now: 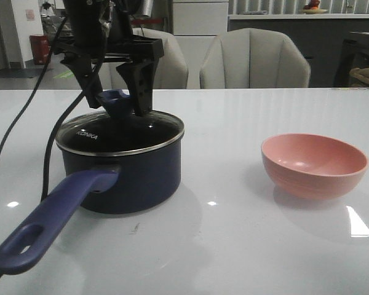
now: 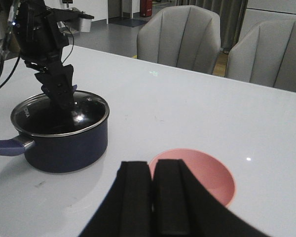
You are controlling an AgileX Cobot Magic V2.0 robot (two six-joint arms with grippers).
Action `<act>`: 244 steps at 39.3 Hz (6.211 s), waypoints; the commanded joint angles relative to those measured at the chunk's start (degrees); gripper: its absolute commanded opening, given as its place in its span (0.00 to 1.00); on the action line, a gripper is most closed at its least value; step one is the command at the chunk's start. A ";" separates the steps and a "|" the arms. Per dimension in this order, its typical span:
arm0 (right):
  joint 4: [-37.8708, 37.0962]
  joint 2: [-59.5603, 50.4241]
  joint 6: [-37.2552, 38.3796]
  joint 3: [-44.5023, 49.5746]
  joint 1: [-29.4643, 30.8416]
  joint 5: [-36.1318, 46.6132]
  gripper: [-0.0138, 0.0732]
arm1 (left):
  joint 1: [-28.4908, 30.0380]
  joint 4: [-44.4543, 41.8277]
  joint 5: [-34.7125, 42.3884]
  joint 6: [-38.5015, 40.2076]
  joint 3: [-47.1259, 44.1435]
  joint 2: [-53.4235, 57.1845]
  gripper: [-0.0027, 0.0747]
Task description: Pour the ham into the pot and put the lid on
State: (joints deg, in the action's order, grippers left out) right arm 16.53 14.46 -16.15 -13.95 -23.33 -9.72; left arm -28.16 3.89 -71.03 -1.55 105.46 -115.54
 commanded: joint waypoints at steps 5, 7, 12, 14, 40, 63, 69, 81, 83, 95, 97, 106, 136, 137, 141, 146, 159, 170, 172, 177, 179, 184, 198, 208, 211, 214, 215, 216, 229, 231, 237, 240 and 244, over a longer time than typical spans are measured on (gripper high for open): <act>0.07 0.27 -0.45 -1.66 -0.16 4.12 0.33 | -0.24 0.32 -0.90 0.15 2.68 3.19 0.75; 0.07 0.27 -0.45 -1.66 -0.16 4.12 0.33 | -0.24 0.32 -1.38 0.15 3.71 3.19 0.75; 0.07 0.27 -0.45 -1.66 -0.16 4.12 0.33 | -0.24 -0.88 -1.65 0.15 6.83 4.04 0.75; 0.07 0.27 -0.45 -1.66 -0.16 4.12 0.33 | -0.24 -1.05 -1.65 0.15 7.28 5.02 0.75; 0.07 0.27 -0.45 -1.66 -0.16 4.12 0.33 | 15.09 -5.23 5.58 -2.22 -19.30 35.78 0.75; 0.07 0.27 -0.45 -1.66 -0.16 4.12 0.33 | 17.47 -1.06 41.94 -2.21 -56.95 75.18 0.75; 0.07 0.27 -0.45 -1.66 -0.16 4.12 0.33 | 17.47 -0.65 48.58 -2.21 -65.18 84.38 0.75; 0.07 0.27 -0.45 -1.66 -0.16 4.12 0.33 | 17.05 -0.06 64.83 -2.21 -83.35 96.44 0.65; 0.07 0.27 -0.45 -1.66 -0.16 4.12 0.33 | 17.05 -0.06 67.63 -2.21 -85.65 97.34 0.55; 0.07 0.27 -0.45 -1.66 -0.16 4.12 0.33 | 17.15 -0.06 73.25 -2.21 -87.92 97.62 0.21; 0.07 0.27 -0.45 -1.66 -0.16 4.12 0.33 | 17.15 0.08 72.92 -2.21 -87.92 97.62 0.21; 0.07 0.27 -0.45 -1.66 -0.16 4.12 0.33 | 17.15 0.09 73.33 -2.21 -88.02 97.62 0.21; 0.07 0.27 -0.45 -1.66 -0.16 4.07 0.33 | 23.71 -1.66 74.24 -0.97 -106.98 115.44 0.21; 0.07 0.27 -0.45 -1.66 -0.16 4.07 0.33 | 23.71 -1.82 73.64 -0.71 -106.98 115.66 0.21; 0.07 0.27 -0.45 -1.66 -0.16 4.07 0.33 | 23.71 -1.95 72.49 -0.70 -106.98 116.22 0.21; 0.07 0.27 -0.45 -1.66 -0.16 4.07 0.33 | 23.71 -1.95 72.26 -0.70 -106.98 116.22 0.21; 0.07 0.27 -0.45 -1.66 -0.16 4.07 0.33 | 23.71 -1.95 72.26 -0.70 -106.98 116.22 0.21; 0.07 0.27 -0.45 -1.66 -0.16 4.07 0.33 | 23.71 -1.95 72.26 -0.70 -106.98 116.22 0.21; 0.07 0.27 -0.45 -1.66 -0.16 4.07 0.33 | 23.71 -1.95 72.26 -0.70 -106.98 116.22 0.21; 0.07 0.27 -0.45 -1.66 -0.16 4.07 0.33 | 23.71 -1.95 72.26 -0.70 -106.98 116.22 0.21; 0.07 0.27 -0.45 -1.66 -0.16 4.07 0.33 | 23.71 -1.95 72.26 -0.70 -106.98 116.22 0.21; 0.07 0.27 -0.45 -1.66 -0.16 4.07 0.33 | 23.71 -1.95 72.26 -0.70 -106.98 116.22 0.21; -6.68 0.14 1.23 1.76 1.92 8.91 0.33 | 23.71 -1.95 72.26 -0.70 -106.98 116.22 0.21; -16.53 -8.27 13.54 8.99 12.69 9.11 0.33 | 23.71 -1.95 72.26 -0.70 -106.98 116.22 0.21; -18.23 -12.69 14.78 11.66 14.73 8.75 0.33 | 23.71 -1.95 72.26 -0.70 -106.98 116.22 0.21; -19.33 -16.57 14.78 13.80 15.63 8.06 0.33 | 23.71 -1.95 72.26 -0.70 -106.98 116.22 0.21; -19.57 -16.17 14.78 14.32 15.63 8.58 0.33 | 23.71 -1.95 72.26 -0.70 -106.98 116.22 0.21; -19.83 -15.87 14.78 14.89 15.63 8.70 0.33 | 23.71 -1.95 72.26 -0.70 -106.98 116.22 0.21; -19.98 -15.87 15.26 15.20 15.63 7.32 0.33 | 23.71 -1.95 72.26 -0.70 -106.98 116.22 0.21; -19.98 -15.87 15.56 15.20 15.63 7.32 0.33 | 23.71 -1.95 72.26 -0.70 -106.98 116.22 0.21; -19.98 -15.87 15.52 15.20 15.63 7.20 0.33 | 23.71 -1.95 72.26 -0.70 -106.98 116.22 0.21; -19.98 -15.87 15.52 15.20 15.63 7.20 0.33 | 23.71 -1.95 72.26 -0.70 -106.98 116.22 0.21; -19.98 -15.87 15.52 15.20 15.63 7.20 0.33 | 23.71 -1.95 72.26 -0.70 -106.98 116.22 0.21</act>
State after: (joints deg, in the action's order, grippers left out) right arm -2.75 -0.55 -0.74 1.50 -7.99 -6.95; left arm -4.52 1.83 -2.70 -2.98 -0.25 0.24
